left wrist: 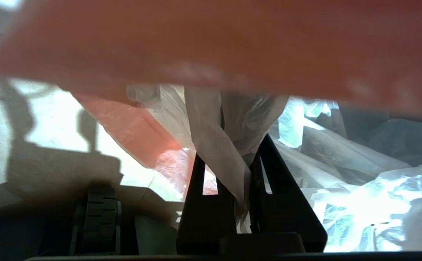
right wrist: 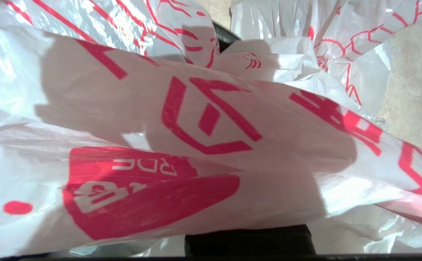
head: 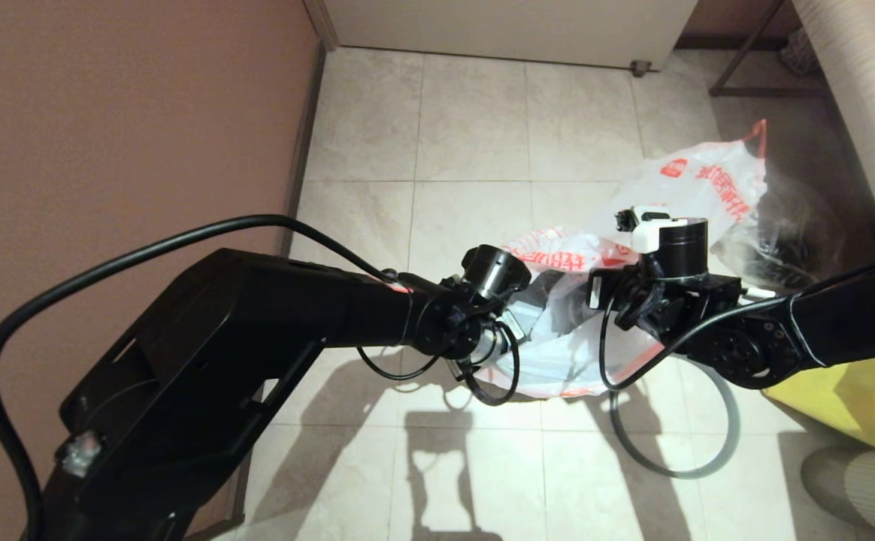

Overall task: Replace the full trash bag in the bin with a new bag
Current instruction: Put the new garbage bag on the trash can

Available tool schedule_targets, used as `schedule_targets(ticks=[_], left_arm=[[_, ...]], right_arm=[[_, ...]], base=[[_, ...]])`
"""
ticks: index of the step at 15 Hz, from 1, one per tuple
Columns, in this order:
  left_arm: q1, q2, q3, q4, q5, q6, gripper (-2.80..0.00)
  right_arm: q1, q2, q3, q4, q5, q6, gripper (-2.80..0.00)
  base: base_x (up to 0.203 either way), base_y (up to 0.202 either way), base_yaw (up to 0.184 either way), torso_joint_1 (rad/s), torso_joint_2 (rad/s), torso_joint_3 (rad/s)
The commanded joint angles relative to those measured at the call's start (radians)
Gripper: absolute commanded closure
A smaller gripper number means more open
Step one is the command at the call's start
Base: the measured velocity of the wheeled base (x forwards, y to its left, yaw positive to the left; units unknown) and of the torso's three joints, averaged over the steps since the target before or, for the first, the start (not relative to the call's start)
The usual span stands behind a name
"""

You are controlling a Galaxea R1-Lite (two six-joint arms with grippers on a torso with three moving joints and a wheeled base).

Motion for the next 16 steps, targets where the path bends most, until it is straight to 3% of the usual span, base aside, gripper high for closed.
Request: schedule_targets(ticks=[1,7,16], left_arm=[[-0.007,0.002,0.002,0.003,0.001,-0.005,0.00],[-0.017,0.000,0.004,0.003,0.001,-0.005,0.00],[-0.037,0.005,0.008,0.003,0.001,-0.005,0.00]], right_arm=[[-0.006,-0.018,-0.003,-0.004,-0.003,0.001,0.00],[-0.096,0.018,-0.070,-0.001,-0.001,0.000,0.00],[-0.193,0.252,-0.432,0.199,0.006,-0.043,0.00]], base=[[0.000,0.000,0.000,0.000,0.00,0.000],[0.000,0.000,0.000,0.000,0.00,0.000],[0.000,0.000,0.000,0.000,0.00,0.000]])
